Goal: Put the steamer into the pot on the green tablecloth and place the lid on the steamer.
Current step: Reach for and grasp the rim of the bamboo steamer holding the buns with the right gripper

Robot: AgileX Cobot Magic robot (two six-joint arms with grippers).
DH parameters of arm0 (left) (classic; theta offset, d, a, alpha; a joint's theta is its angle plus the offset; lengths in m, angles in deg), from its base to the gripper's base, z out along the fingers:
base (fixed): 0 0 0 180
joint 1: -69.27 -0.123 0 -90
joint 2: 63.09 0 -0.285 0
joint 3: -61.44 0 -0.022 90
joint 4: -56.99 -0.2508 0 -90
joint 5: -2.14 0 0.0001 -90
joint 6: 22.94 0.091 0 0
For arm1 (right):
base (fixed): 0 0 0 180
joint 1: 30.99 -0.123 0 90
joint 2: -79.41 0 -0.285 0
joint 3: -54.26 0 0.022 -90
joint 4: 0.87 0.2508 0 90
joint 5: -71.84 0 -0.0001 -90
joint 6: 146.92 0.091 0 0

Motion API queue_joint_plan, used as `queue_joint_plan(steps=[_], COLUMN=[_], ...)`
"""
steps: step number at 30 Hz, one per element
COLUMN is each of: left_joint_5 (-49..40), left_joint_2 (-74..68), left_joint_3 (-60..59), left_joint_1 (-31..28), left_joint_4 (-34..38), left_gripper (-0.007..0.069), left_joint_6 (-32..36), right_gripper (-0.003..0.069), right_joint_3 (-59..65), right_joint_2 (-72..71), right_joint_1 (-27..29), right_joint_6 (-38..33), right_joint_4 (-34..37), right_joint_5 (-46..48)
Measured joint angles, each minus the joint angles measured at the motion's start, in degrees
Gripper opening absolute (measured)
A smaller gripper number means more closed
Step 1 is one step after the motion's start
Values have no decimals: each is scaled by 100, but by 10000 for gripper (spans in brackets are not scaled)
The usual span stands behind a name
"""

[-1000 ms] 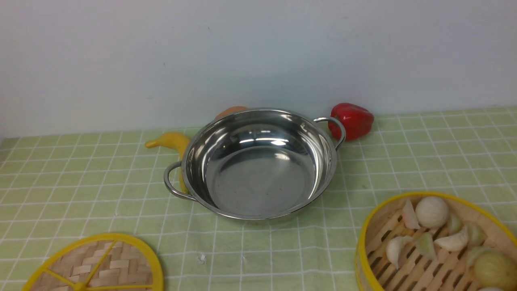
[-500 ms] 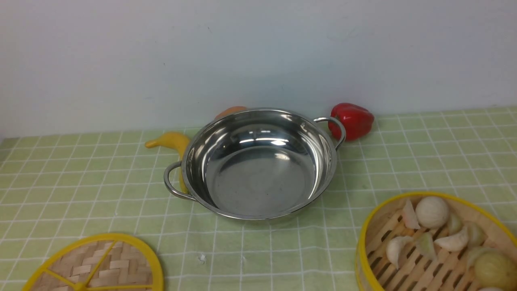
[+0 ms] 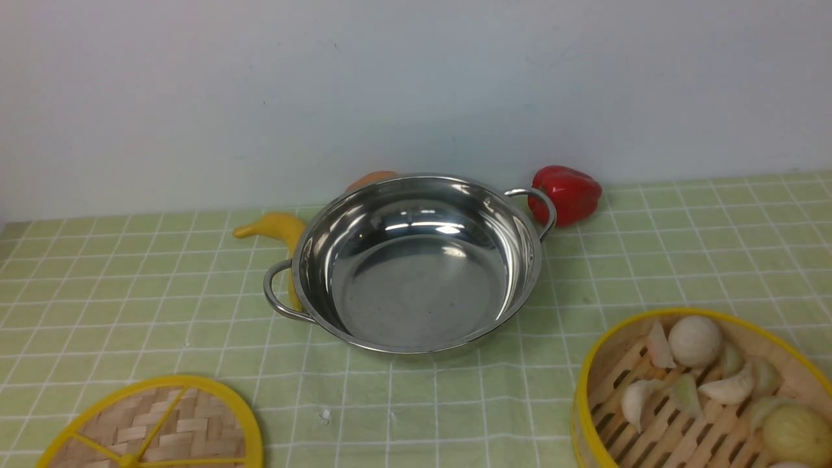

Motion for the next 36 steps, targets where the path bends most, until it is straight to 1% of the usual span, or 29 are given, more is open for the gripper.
queue_joint_plan(steps=[3,4,6,8,9,11,13,14,15,16,17,18,19,20,21,22,25,26,30,31,32,33,36], left_joint_5=[0,0,0,0,0,0,0,0,0,0,0,0,0,0,0,0,0,0,0,0,0,0,0], left_joint_2=[0,0,0,0,0,0,0,0,0,0,0,0,0,0,0,0,0,0,0,0,0,0,0], left_joint_3=[0,0,0,0,0,0,0,0,0,0,0,0,0,0,0,0,0,0,0,0,0,0,0], left_joint_1=[0,0,0,0,0,0,0,0,0,0,0,0,0,0,0,0,0,0,0,0,0,0,0], left_joint_4=[0,0,0,0,0,0,0,0,0,0,0,0,0,0,0,0,0,0,0,0,0,0,0], left_gripper=[344,344,344,344,344,344,344,344,344,344,344,344,344,344,344,344,344,344,344,344,344,344,344], left_joint_6=[0,0,0,0,0,0,0,0,0,0,0,0,0,0,0,0,0,0,0,0,0,0,0], right_gripper=[242,242,242,242,242,242,242,242,242,242,242,242,242,242,242,242,242,242,242,242,242,242,242], right_joint_3=[-25,-25,-32,-56,-134,-294,-594,-594,-995,-1169,-1169,-1618,-1788,-1869,-2157,-2322,-2535,-2589,-2621,-2621,-2621,-2621,-2621], right_joint_2=[0,0,0,0,-9,-3,114,136,411,611,611,1096,1313,1369,1826,2239,2943,3232,4331,4331,4744,4995,5634], right_joint_1=[0,0,0,0,0,0,0,0,0,0,0,0,0,0,0,0,0,0,0,0,0,0,0], right_joint_6=[29,37,47,47,-22,-208,-605,-605,-1219,-1514,-1514,-2282,-2581,-2726,-3218,-3661,-4527,-4939,-5919,-5960,-6218,-6386,-6704], right_joint_4=[417,451,906,1083,1308,1443,1547,1543,1615,1654,1654,1755,1811,1840,1968,2144,2561,2836,3854,3899,4147,4239,4211], right_joint_5=[-129,-143,-275,-259,-50,439,1145,1145,1972,2329,2329,3177,3488,3635,4153,4450,4816,4877,4870,4870,4875,4898,4922])
